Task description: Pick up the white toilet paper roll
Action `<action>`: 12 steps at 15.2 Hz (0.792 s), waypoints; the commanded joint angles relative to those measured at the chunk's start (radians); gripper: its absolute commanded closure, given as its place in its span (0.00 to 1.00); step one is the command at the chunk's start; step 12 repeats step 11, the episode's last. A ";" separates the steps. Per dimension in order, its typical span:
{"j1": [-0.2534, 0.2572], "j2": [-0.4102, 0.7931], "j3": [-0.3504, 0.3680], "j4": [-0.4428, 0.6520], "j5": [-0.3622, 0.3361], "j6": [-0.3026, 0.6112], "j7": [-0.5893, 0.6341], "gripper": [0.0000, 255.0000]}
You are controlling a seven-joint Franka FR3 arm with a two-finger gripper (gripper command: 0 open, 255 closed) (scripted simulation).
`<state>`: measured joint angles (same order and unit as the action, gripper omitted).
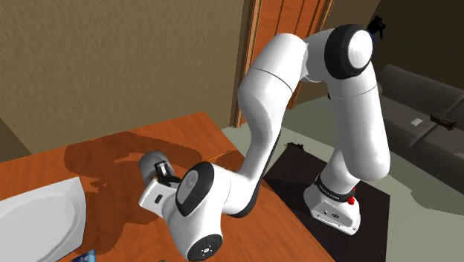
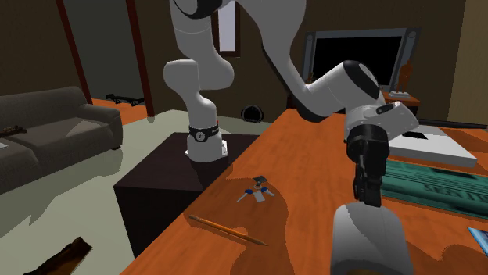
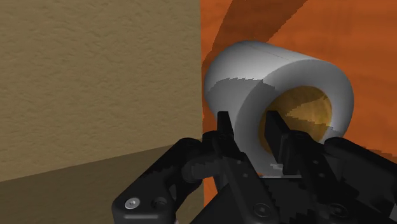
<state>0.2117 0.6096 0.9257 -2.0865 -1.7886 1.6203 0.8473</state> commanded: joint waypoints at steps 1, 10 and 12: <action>-0.013 -0.024 0.015 -0.005 0.015 0.007 -0.014 1.00; -0.065 -0.117 0.071 -0.011 0.079 0.039 -0.079 1.00; -0.065 -0.118 0.071 -0.011 0.079 0.039 -0.079 1.00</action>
